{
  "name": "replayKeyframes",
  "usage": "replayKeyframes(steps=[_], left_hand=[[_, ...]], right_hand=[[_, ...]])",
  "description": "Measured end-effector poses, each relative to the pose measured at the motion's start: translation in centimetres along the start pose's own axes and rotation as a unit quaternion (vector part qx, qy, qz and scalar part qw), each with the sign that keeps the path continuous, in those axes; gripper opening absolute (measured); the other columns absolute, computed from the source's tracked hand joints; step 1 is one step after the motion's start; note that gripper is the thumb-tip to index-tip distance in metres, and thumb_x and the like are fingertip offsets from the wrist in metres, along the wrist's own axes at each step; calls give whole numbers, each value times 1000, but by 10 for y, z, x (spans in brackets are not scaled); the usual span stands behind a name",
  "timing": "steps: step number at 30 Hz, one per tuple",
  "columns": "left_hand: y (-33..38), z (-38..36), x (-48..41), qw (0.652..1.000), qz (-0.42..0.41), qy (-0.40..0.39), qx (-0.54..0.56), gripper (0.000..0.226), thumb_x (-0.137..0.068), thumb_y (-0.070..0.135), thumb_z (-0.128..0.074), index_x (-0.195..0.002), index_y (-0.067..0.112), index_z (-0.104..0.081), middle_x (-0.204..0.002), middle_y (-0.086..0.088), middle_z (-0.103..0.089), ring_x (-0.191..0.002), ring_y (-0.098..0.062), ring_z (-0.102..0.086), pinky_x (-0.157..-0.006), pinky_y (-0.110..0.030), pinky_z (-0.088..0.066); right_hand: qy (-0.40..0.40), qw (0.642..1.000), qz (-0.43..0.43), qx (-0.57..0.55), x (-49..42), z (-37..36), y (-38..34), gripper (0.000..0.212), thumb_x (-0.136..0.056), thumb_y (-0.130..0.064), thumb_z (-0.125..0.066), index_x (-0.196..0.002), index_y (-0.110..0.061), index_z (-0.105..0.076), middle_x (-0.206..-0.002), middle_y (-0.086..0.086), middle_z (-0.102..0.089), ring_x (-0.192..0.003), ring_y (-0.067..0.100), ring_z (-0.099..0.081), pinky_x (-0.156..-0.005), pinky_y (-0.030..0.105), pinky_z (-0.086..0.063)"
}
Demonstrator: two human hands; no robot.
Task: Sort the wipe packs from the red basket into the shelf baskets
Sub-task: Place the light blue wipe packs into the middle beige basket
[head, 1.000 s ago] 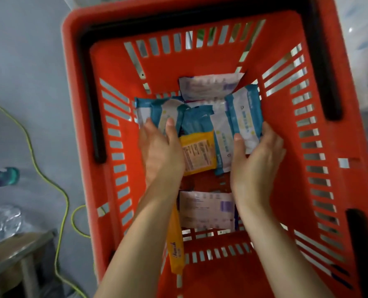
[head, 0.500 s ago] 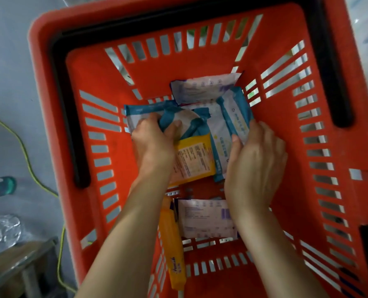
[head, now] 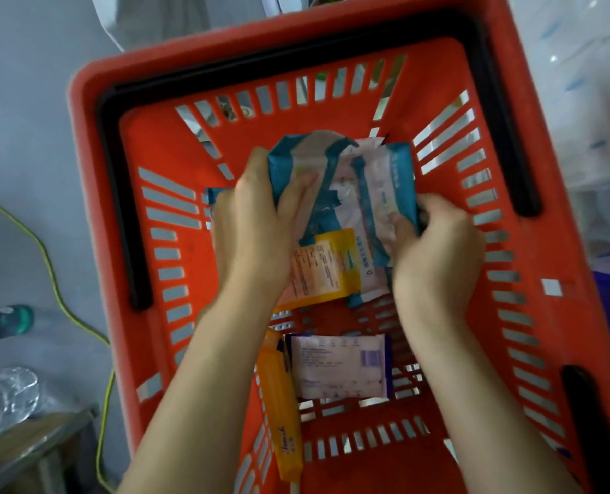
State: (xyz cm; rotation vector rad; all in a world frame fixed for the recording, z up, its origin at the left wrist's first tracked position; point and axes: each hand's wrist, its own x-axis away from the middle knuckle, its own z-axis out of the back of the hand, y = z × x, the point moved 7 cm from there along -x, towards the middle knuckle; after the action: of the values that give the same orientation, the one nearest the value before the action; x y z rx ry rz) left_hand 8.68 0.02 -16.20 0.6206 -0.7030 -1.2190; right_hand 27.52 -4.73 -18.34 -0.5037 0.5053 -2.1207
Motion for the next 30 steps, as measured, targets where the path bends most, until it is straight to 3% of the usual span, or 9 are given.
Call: replayKeyframes(steps=[5,7,10,15,17,20,22,26,30], left_hand=[[12,20,35,990,61,-11,128,20,-89,34,-63,-90,15,-63,-82,-4,-71,-76,-23,-69,-64,-44,-56],[12,24,57,961,144,-36,231,23,-89,31,-65,-99,11,-66,-92,-8,-74,-87,-30,-71,-74,-50,-58],[39,34,101,888,233,-85,388,22,-88,12,-60,-109,9,-66,-97,-8,-75,-87,-25,-72,-68,-37,-60],[97,59,164,812,218,-138,524,28,-82,16,-59,-109,12,-66,-105,-12,-73,-74,-13,-73,-61,-26,-57],[129,65,202,783,239,-133,559,34,-88,29,-60,-120,18,-61,-123,-17,-64,-71,2,-69,-67,-13,-53],[183,78,288,753,191,-176,605,24,-83,29,-56,-100,14,-64,-83,-9,-75,-70,-10,-72,-55,-25,-58],[223,86,370,717,176,-261,622,40,-78,35,-57,-110,14,-66,-100,-9,-74,-92,-23,-72,-70,-41,-60],[283,93,519,749,73,-324,574,34,-73,17,-67,-107,20,-65,-102,-1,-74,-89,-18,-72,-70,-33,-59],[334,93,664,731,47,-403,549,49,-73,0,-70,-119,8,-59,-108,-8,-72,-95,-23,-71,-71,-29,-57]], right_hand=[[-31,940,-115,-319,25,60,-3,12,-86,-10,-68,-94,-19,-69,-92,-2,-74,-76,7,-71,-49,15,-50],[-56,881,-198,-427,43,81,0,13,-84,-9,-68,-93,-19,-70,-84,-3,-75,-71,4,-70,-47,13,-47],[-86,844,-231,-476,69,122,-2,16,-82,-13,-68,-98,-17,-72,-80,-4,-75,-59,2,-64,-43,12,-44],[-178,767,-184,-588,127,207,-16,27,-71,-20,-64,-95,-10,-73,-90,8,-75,-82,21,-73,-69,34,-58],[-152,772,-145,-599,159,255,-7,29,-67,-20,-64,-92,-10,-73,-88,6,-76,-78,18,-73,-62,27,-58],[-96,779,-94,-612,225,327,19,25,-62,-18,-65,-84,-12,-77,-86,1,-76,-76,15,-73,-62,25,-59],[-73,791,-61,-605,273,376,47,27,-60,-15,-65,-85,-14,-77,-88,1,-76,-77,14,-73,-63,24,-59],[-136,855,-14,-501,381,470,108,42,-74,0,-62,-116,2,-66,-121,12,-66,-71,-7,-68,-64,1,-46],[32,866,-17,-499,493,589,184,35,-66,-14,-66,-100,-20,-73,-98,-4,-75,-90,12,-71,-69,21,-56]])
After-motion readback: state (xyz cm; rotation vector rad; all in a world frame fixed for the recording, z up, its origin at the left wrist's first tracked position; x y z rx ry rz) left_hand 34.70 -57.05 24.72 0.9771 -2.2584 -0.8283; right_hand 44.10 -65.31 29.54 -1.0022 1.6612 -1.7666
